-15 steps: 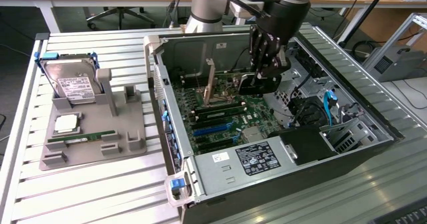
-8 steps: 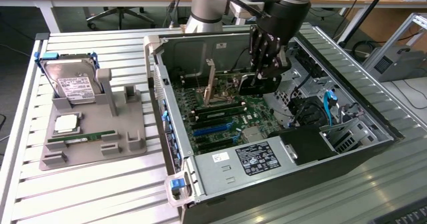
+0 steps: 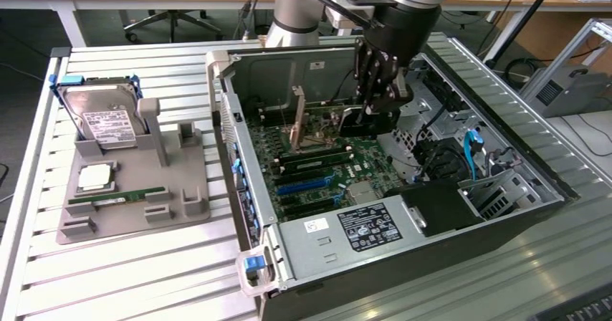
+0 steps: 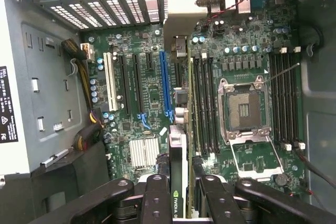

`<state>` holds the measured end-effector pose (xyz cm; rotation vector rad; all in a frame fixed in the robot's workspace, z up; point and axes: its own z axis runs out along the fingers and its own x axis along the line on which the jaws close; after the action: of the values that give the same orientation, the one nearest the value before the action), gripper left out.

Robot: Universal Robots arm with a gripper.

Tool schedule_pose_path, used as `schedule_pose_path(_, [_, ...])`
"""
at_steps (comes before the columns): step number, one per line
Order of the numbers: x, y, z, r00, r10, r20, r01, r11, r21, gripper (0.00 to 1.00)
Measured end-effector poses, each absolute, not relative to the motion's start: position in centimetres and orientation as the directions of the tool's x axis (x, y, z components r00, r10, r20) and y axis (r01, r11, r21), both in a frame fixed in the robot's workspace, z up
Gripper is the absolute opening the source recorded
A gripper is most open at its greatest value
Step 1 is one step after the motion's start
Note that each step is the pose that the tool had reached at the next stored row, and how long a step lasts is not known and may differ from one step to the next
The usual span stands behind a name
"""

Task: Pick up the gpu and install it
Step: 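Insert the gpu into the slot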

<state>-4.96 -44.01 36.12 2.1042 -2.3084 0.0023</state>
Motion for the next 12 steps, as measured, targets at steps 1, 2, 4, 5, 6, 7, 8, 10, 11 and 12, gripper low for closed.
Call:
schedule_pose_path(1, [-4.99, -44.02, 36.12, -0.092, -0.996, 0.009, -0.996, 0.092, 0.011, 0.27])
schedule_pose_path(2, [-5.05, -44.01, 36.1, -0.092, -0.996, 0.002, -0.996, 0.092, 0.011, 0.27])
schedule_pose_path(4, [-5.07, -44.01, 36.09, -0.092, -0.996, -0.003, -0.996, 0.092, 0.011, 0.27])
schedule_pose_path(5, [-5.07, -44.02, 36.09, -0.092, -0.996, -0.003, -0.996, 0.092, 0.011, 0.27])
schedule_pose_path(6, [-5.07, -44.1, 36.09, -0.092, -0.996, -0.004, -0.996, 0.092, 0.011, 0.27])
schedule_pose_path(7, [-5.07, -44.22, 36.09, -0.092, -0.996, -0.004, -0.996, 0.092, 0.011, 0.27])
schedule_pose_path(8, [-5.08, -44.39, 36.09, -0.092, -0.996, -0.005, -0.996, 0.092, 0.011, 0.27])
schedule_pose_path(10, [-5.08, -44.76, 36.09, -0.092, -0.996, -0.01, -0.996, 0.092, 0.012, 0.27])
schedule_pose_path(11, [-5.08, -44.89, 36.09, -0.092, -0.996, -0.012, -0.996, 0.092, 0.012, 0.27])
schedule_pose_path(12, [-5.08, -44.98, 36.09, -0.092, -0.996, -0.013, -0.996, 0.092, 0.012, 0.27])
